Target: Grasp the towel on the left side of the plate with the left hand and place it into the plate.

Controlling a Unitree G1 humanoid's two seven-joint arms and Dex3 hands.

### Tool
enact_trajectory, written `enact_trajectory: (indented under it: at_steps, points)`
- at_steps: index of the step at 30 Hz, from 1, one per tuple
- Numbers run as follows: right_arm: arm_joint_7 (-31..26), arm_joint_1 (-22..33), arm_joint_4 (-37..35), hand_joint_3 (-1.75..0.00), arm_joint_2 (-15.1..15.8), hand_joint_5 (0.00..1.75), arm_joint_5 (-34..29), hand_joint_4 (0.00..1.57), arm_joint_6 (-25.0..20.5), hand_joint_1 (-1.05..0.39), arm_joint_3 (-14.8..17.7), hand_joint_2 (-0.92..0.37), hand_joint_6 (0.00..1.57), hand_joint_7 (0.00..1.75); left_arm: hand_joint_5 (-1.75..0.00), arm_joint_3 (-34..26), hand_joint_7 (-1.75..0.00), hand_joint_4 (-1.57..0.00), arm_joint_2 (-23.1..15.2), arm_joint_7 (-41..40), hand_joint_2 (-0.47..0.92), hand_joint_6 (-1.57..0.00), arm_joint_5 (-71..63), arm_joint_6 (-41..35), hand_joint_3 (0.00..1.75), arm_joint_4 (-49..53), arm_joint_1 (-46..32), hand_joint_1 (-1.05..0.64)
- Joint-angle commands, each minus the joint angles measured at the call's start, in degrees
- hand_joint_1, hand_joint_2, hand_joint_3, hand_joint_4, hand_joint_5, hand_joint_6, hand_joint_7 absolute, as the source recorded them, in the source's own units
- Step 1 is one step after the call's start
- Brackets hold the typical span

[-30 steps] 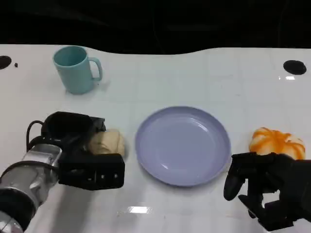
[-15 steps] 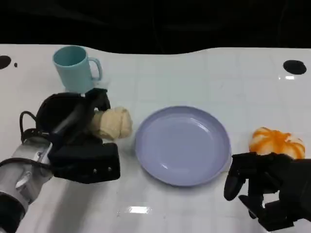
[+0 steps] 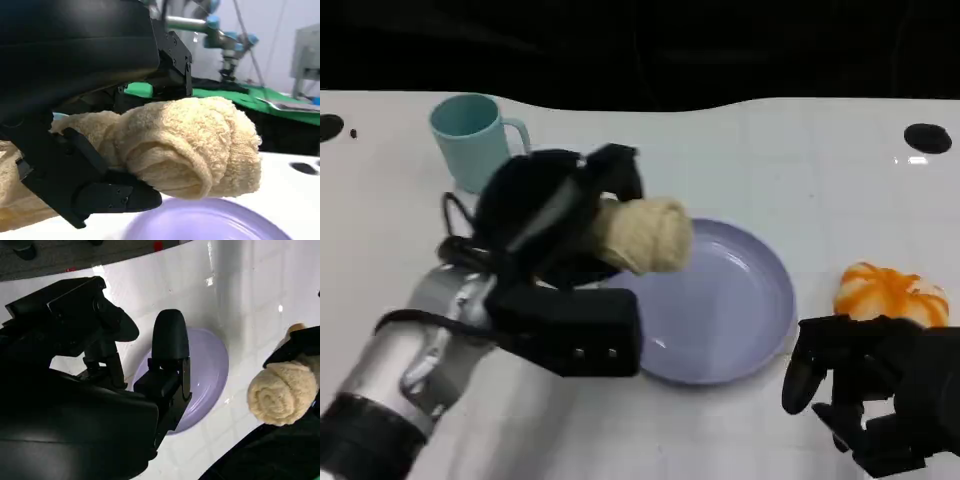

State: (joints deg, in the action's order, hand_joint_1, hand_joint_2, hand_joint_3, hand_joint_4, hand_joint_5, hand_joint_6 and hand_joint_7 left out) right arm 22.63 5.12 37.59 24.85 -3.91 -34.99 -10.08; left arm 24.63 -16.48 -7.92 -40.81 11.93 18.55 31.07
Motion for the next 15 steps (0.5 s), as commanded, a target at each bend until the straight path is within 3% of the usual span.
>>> enact_trajectory:
  at_steps: [1, 9, 13, 15]
  points:
    - [0.23, 0.37, 0.76, -1.04, 0.63, 1.71, 0.05, 0.69, 0.19, 0.03, 0.34, -0.59, 0.68, 1.43, -1.75, 1.22, -1.75, -0.91, 2.23, 4.91, 0.43, -0.66, -0.71, -3.07, 1.11, -3.31, 1.07, -0.23]
    - [0.21, 0.47, 1.11, -1.06, 0.54, 1.69, 0.21, 0.7, -0.51, 0.02, 0.49, -0.58, 0.68, 1.43, -1.75, 4.16, -1.75, -0.88, 6.46, 8.28, 0.43, -0.63, -1.96, -5.69, 1.06, -2.21, 0.31, -0.21]
    - [0.28, 0.58, 1.16, -1.06, 0.64, 1.71, 0.24, 0.7, -0.34, 0.03, 0.57, -0.58, 0.69, 1.43, -1.59, 4.68, -0.88, -0.73, 7.47, 10.04, 0.64, -0.87, -1.81, -7.6, 0.61, -2.23, -0.32, -0.24]
    - [0.34, 0.64, 1.21, -1.06, 0.66, 1.71, 0.35, 0.7, -0.44, 0.02, 0.67, -0.58, 0.69, 1.43, -1.35, 5.3, -0.44, -0.65, 7.27, 10.99, 0.82, -0.88, -2.52, -8.27, 0.26, -2.4, -0.37, -0.28]
